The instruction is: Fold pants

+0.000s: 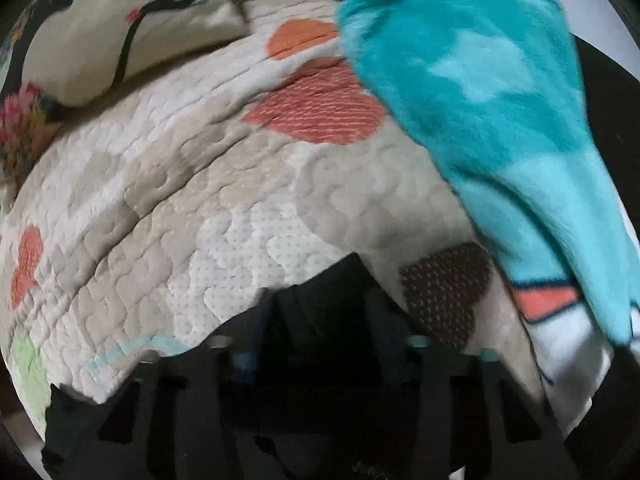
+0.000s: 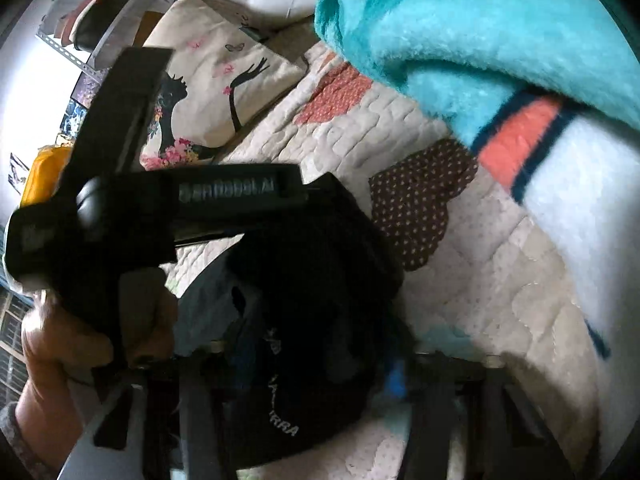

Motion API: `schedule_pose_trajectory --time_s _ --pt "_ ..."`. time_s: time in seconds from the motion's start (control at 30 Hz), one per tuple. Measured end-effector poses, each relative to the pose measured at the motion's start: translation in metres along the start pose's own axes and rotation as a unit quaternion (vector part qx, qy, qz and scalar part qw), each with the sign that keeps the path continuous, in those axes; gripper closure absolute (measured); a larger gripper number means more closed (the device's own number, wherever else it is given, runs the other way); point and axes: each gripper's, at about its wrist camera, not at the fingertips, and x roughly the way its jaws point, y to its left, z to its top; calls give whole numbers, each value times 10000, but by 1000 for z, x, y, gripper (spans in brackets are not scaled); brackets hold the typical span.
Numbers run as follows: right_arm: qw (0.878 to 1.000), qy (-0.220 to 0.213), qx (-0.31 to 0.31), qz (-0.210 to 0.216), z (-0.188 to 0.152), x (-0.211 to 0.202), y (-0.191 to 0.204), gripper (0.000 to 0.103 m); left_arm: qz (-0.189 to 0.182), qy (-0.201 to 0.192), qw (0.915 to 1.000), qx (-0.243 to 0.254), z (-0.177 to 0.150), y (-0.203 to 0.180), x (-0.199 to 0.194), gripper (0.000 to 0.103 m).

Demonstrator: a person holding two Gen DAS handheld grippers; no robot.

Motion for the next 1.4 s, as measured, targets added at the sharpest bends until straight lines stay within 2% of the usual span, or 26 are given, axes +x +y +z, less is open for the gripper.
schedule_pose_trajectory --time_s 0.03,0.07,0.3,0.47,0.63,0.7,0.87,1.0,1.1,1.2,1.23,1.3,1.33,1.37,1.4 --pt "10000 81 7 42 0 1 0 74 -11 -27 10000 8 -1 0 -3 74" --pt "9999 131 -31 71 0 0 3 76 -70 -89 9999 -37 -4 4 -11 75" --pt "9943 -38 -1029 289 -8 -29 65 78 -477 -693 9938 -725 -31 41 -80 77" --pt "9803 16 -1911 501 -32 -45 121 78 -772 -1141 9817 -1316 -71 88 -138 77" --pt "9620 274 -2626 699 -59 -39 172 78 -829 -1415 9659 -2002 -112 137 -160 77" --pt "9547 446 -2837 784 -71 -30 191 78 -901 -1513 9556 -2364 -136 160 -164 77" --pt "9296 747 -3546 671 -107 -6 226 78 -1349 -1693 9203 -3258 -194 210 -157 77" --pt "9129 968 -3932 519 -133 17 244 78 -1491 -1772 9041 -3593 -219 226 -149 76" --pt "9014 988 -4199 371 -148 30 255 78 -1467 -1767 8900 -3940 -233 243 -144 71" --pt "8922 984 -4403 216 -157 43 263 70 -1503 -1700 8720 -4337 -247 262 -140 69" --pt "8888 1015 -4467 154 -161 49 265 65 -1488 -1665 8627 -4537 -254 269 -140 69" --pt "8818 1055 -4597 81 -172 56 270 49 -1577 -1628 8386 -4953 -270 287 -140 69" --pt "8781 1075 -4662 84 -178 58 273 36 -1597 -1635 8315 -5063 -275 291 -141 69" --pt "8738 1100 -4736 108 -186 59 275 30 -1614 -1676 8181 -5260 -285 300 -143 67" --pt "8698 1123 -4802 146 -194 59 277 30 -1612 -1715 8094 -5380 -292 306 -144 66"
